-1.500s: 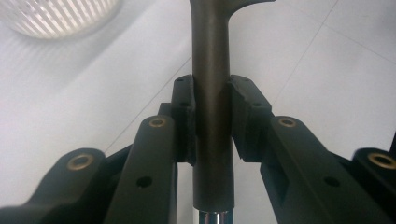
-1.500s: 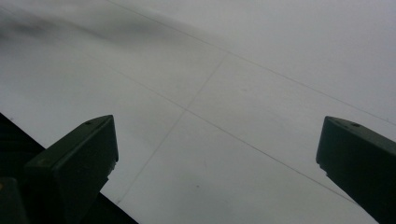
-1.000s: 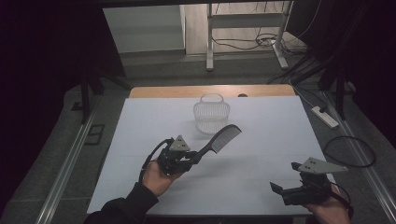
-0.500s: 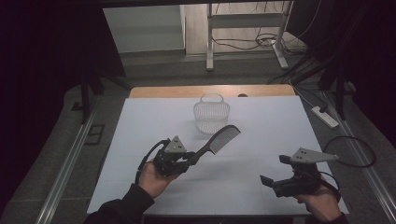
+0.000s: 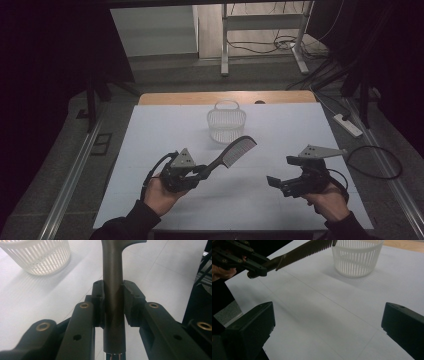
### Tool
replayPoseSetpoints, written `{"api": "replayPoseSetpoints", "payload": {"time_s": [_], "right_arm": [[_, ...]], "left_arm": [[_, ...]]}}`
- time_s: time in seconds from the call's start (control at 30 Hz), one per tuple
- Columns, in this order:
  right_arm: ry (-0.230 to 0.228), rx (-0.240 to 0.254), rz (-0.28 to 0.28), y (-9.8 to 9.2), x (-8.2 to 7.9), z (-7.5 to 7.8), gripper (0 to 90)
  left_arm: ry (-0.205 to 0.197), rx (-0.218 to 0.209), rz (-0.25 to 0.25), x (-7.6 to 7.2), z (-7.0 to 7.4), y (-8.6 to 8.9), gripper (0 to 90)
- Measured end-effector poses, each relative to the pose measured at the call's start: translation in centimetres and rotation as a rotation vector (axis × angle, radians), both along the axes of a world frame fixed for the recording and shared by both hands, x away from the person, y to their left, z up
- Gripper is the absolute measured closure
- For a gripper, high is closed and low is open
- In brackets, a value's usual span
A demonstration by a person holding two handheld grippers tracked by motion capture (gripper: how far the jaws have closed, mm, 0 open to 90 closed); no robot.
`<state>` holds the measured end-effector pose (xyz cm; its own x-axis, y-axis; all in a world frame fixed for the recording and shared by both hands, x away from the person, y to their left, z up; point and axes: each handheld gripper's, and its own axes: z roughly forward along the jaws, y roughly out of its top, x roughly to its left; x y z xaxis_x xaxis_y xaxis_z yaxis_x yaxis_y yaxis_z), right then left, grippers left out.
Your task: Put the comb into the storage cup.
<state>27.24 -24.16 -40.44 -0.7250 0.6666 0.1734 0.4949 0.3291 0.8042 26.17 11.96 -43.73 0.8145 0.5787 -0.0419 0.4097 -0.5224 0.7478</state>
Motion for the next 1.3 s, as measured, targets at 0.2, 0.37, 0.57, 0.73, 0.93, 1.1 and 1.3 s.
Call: {"api": "replayPoseSetpoints", "payload": {"time_s": [0.2,0.37,0.57,0.73,0.93,1.1,1.3], "right_arm": [[0.016,0.017,0.028,1.3,0.9,0.6,0.0],[0.048,0.037,0.036,2.1,1.5,0.8,0.0],[0.069,0.058,0.052,3.0,2.5,1.0,0.0],[0.084,0.052,0.064,3.7,3.3,1.2,0.0],[0.112,0.068,0.072,4.6,4.3,1.4,0.0],[0.134,0.081,0.077,5.4,5.1,1.4,0.0],[0.188,0.090,0.082,6.3,6.1,1.3,0.0]], "left_arm": [[0.008,0.000,-0.005,-0.6,-0.1,0.0,72.2],[0.002,0.005,-0.011,-1.3,-0.1,-0.2,72.2],[-0.004,0.003,-0.013,-1.9,-0.1,-0.2,72.2],[0.003,-0.010,-0.010,-2.1,-0.2,-0.1,72.2],[-0.007,-0.012,-0.006,-2.5,-0.1,-0.2,72.3],[-0.017,-0.016,-0.007,-2.8,0.0,-0.2,72.2],[-0.025,-0.015,-0.011,-2.9,0.0,-0.3,72.3]]}}
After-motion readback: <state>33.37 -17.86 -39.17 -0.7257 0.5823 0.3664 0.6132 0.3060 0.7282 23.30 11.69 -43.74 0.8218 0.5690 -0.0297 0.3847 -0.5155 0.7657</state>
